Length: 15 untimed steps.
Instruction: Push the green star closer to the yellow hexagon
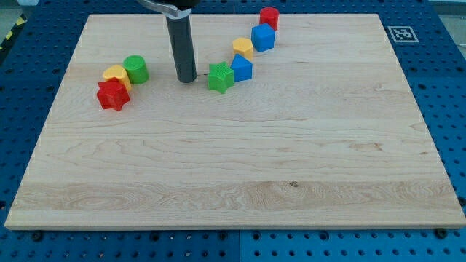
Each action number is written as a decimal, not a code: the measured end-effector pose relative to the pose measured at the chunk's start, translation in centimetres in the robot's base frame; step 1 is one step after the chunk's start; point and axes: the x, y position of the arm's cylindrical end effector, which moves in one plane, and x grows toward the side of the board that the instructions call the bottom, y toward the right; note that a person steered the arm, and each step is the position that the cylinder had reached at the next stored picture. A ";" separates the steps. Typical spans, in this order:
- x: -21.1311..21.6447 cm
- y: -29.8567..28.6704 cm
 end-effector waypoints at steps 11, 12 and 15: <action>2.3 12.3; -0.5 11.3; -5.7 9.7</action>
